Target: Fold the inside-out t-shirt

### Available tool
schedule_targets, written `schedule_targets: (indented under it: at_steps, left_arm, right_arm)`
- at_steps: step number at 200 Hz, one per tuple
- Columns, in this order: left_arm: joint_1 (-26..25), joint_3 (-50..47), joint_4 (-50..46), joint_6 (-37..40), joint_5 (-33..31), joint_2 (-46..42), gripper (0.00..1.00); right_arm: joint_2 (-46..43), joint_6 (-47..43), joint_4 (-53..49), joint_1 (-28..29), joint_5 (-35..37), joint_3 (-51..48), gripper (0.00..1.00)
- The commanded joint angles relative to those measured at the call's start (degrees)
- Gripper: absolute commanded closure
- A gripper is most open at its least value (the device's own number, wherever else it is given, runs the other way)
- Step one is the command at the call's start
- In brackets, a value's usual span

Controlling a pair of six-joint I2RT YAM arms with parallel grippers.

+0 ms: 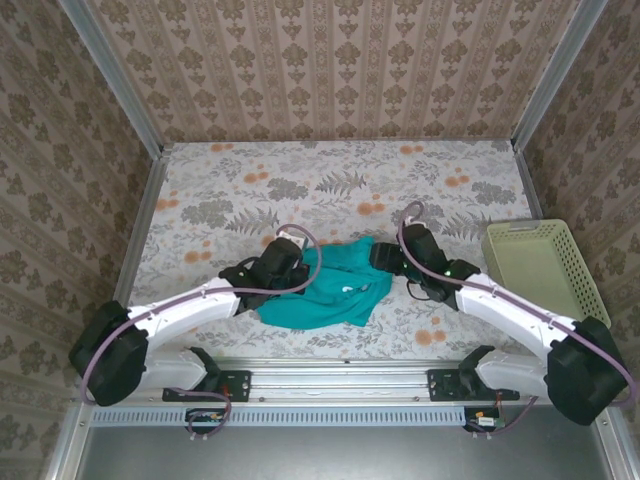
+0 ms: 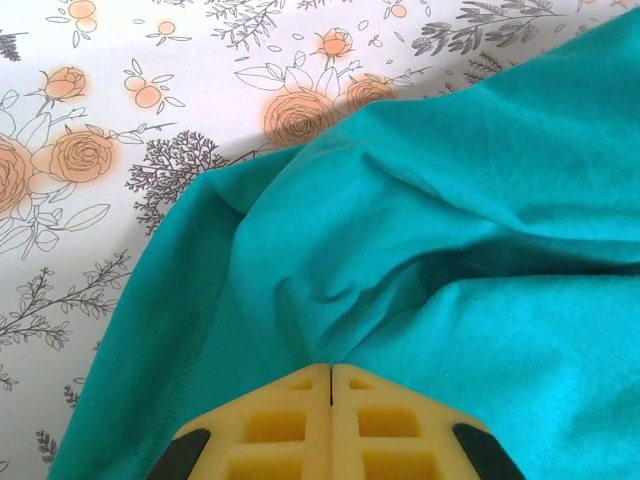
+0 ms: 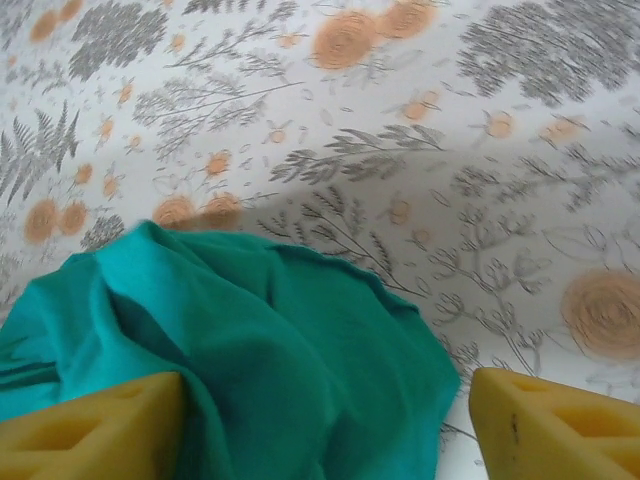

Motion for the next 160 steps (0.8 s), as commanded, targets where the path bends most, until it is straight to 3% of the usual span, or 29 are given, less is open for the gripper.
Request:
schedule_targets:
  at_steps: [1, 19, 45, 62, 84, 109, 133, 160]
  left_arm:
    - [-0.9, -1.2, 1.6, 1.8, 0.1, -3.2, 1.00]
    - [-1.1, -1.8, 1.7, 2.0, -0.6, -5.0, 1.00]
    - [-1.0, -0.9, -1.2, 2.7, -3.6, -6.6, 1.00]
    - [-0.6, 0.6, -4.5, 3.5, -6.5, -8.5, 1.00]
    - [1.0, 3.3, -9.7, 4.4, -12.1, -14.1, 1.00]
    - [4.7, 3.6, -11.1, 4.0, -15.5, -23.9, 1.00]
    - [9.5, 0.0, -7.2, 2.2, -10.0, -32.3, 1.00]
    - [11.3, -3.0, -8.0, 0.6, -8.2, -32.1, 1.00]
  right_arm:
    - [4.9, -5.2, -4.4, -0.1, -5.8, 4.9, 0.23]
    - [9.6, -5.5, -4.7, -0.1, -8.0, 7.7, 0.33]
    - [13.3, -7.2, -7.3, -0.2, -8.9, 12.5, 0.64]
    - [10.7, -8.5, -9.8, -0.5, -5.3, 15.0, 0.86]
    - [4.3, -8.6, -11.2, -2.7, 0.5, 16.9, 1.00]
    - [-4.6, -8.2, -6.5, -5.5, -0.9, 15.4, 1.00]
    - [-8.7, -6.0, -0.2, -5.0, -8.1, 12.4, 1.00]
    - [-7.8, -4.1, 3.0, -2.2, -6.7, 6.8, 1.00]
